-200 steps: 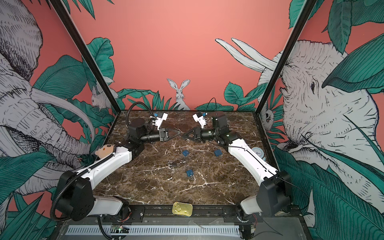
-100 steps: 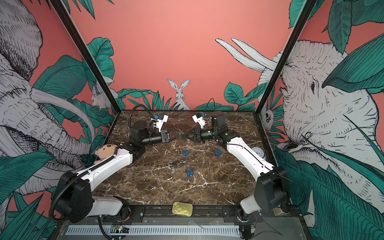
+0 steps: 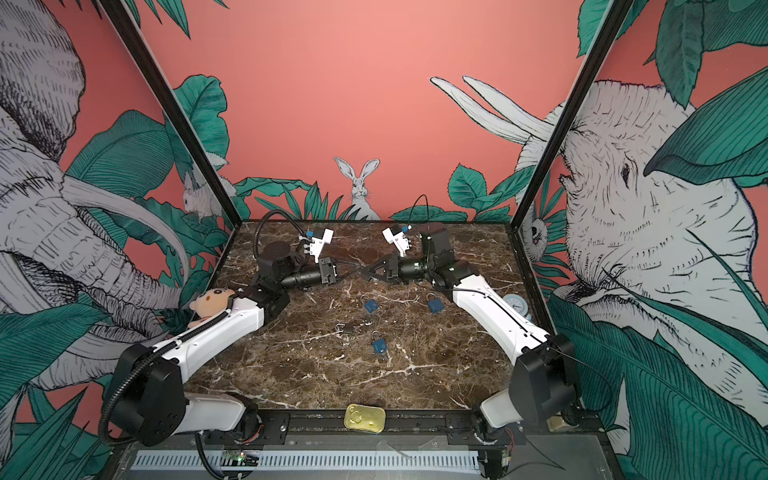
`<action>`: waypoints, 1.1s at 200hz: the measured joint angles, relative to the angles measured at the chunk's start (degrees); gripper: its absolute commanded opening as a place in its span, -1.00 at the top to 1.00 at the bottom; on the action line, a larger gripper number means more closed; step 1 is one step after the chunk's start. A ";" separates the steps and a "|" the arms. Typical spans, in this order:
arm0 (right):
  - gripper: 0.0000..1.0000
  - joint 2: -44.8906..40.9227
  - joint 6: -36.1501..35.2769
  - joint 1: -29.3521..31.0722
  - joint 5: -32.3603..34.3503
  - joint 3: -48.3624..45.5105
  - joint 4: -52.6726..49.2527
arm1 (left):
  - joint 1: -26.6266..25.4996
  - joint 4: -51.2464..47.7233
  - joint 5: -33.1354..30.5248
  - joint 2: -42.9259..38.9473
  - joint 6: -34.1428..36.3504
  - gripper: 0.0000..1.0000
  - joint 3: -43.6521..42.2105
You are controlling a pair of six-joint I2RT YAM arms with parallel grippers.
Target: Lock with the key
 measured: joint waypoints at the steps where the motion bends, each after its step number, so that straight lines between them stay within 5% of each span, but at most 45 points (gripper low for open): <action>1: 1.00 -0.02 0.00 0.02 0.04 0.00 0.02 | 0.02 0.07 0.09 0.02 -0.07 1.00 0.00; 17: 1.00 -1.03 -0.39 0.24 0.66 -0.68 0.83 | 0.37 1.99 1.84 0.46 -1.97 1.00 0.13; 35: 1.00 -2.05 -0.79 0.33 0.90 -1.53 1.27 | 0.42 3.15 3.13 0.72 -3.30 0.67 0.20; 54: 1.00 -2.47 -1.49 1.01 1.27 -2.10 1.55 | 0.37 3.72 3.30 0.83 -4.92 0.58 0.35; 220: 1.00 -2.47 -1.60 2.38 1.79 -2.38 2.36 | 0.98 3.91 4.17 -0.83 -5.92 0.55 -0.94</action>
